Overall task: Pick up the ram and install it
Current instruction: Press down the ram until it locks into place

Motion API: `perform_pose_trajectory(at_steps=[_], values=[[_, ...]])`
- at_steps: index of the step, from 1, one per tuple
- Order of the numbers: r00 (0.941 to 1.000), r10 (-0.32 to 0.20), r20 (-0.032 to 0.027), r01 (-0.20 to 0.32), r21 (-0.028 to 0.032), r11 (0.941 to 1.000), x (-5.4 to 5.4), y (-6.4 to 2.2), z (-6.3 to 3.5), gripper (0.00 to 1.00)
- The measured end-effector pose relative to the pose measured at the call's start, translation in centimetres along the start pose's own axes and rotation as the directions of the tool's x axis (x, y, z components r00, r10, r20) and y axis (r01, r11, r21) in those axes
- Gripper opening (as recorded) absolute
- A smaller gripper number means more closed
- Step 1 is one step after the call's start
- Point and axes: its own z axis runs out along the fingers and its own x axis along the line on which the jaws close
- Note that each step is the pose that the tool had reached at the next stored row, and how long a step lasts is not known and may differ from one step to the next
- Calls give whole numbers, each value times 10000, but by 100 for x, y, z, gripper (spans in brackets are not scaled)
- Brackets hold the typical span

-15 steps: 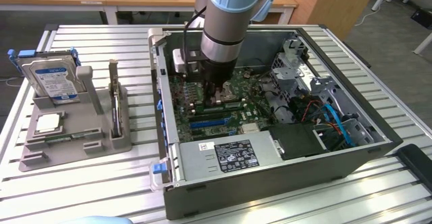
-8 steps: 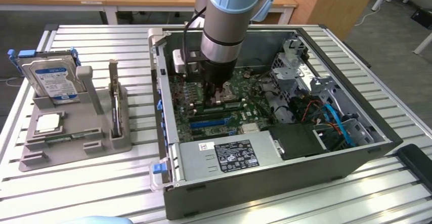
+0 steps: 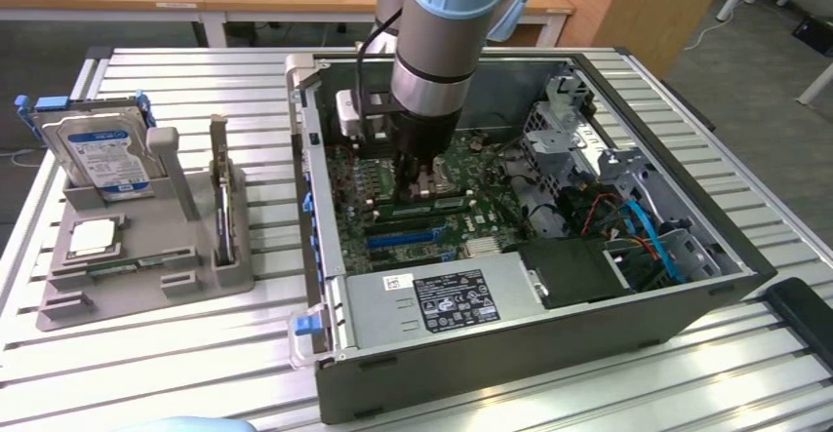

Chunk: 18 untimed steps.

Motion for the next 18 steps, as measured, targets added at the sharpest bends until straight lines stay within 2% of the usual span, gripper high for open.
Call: perform_pose_trajectory(at_steps=[4, 12, 18], values=[[10000, -1, 91, 1, -1, 10000, -3, -19, -73, 10], [9996, -5, 299, 5, -2, 10000, -9, -110, -188, 10], [9992, -5, 402, 5, -3, 10000, -18, -160, -312, 10]])
